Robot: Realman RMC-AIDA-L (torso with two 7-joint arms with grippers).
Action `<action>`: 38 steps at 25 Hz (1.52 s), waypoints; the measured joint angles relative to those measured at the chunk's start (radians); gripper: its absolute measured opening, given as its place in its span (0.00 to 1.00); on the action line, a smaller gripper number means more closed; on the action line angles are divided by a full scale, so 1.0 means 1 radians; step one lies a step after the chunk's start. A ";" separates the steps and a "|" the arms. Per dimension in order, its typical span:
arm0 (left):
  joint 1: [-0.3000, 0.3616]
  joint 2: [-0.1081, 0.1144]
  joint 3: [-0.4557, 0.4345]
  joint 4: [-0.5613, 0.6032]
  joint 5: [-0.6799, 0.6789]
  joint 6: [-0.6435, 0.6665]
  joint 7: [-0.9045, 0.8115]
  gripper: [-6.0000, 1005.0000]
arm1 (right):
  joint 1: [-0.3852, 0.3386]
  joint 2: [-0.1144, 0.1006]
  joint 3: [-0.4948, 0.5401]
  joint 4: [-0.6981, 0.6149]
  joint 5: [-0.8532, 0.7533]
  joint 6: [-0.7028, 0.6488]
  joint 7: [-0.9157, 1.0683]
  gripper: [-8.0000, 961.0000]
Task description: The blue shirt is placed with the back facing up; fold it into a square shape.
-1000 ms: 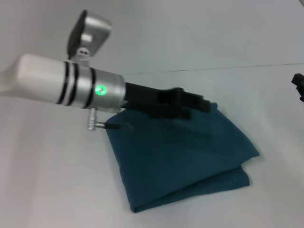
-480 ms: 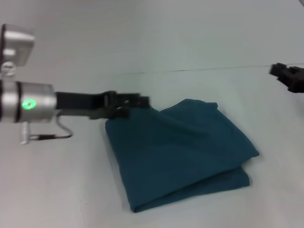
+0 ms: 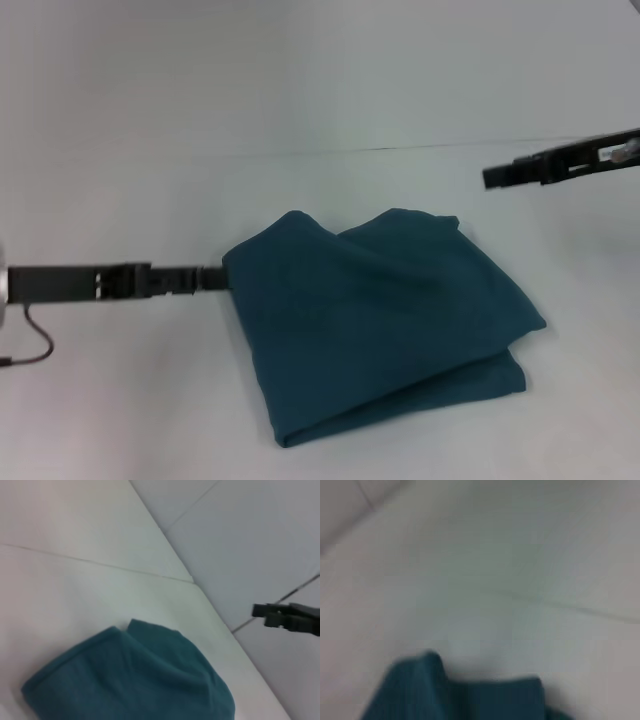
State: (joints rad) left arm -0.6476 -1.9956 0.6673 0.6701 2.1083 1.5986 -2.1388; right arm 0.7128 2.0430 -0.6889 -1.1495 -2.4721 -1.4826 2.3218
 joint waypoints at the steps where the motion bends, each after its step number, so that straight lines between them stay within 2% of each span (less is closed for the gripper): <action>1: 0.008 0.000 -0.003 0.004 0.010 0.012 0.012 0.91 | 0.034 0.007 -0.005 0.001 -0.076 -0.008 0.030 0.49; 5: 0.020 -0.004 -0.008 0.013 0.065 0.043 0.029 0.92 | 0.111 0.034 -0.052 0.036 -0.253 0.000 0.121 0.58; 8: 0.026 -0.008 -0.007 0.013 0.089 0.051 0.040 0.92 | 0.125 0.041 -0.087 0.078 -0.263 0.031 0.154 0.66; 13: 0.032 -0.012 -0.004 0.012 0.092 0.064 0.058 0.92 | 0.130 0.042 -0.135 0.181 -0.260 0.138 0.212 0.66; 21: 0.034 -0.019 0.000 0.011 0.093 0.067 0.071 0.91 | 0.121 0.043 -0.146 0.300 -0.190 0.281 0.203 0.66; 38: 0.041 -0.022 0.001 0.011 0.095 0.064 0.080 0.92 | 0.129 0.043 -0.150 0.391 -0.127 0.373 0.147 0.66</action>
State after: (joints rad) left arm -0.6068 -2.0178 0.6682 0.6813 2.2029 1.6626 -2.0585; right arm 0.8419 2.0856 -0.8385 -0.7585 -2.5988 -1.1096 2.4688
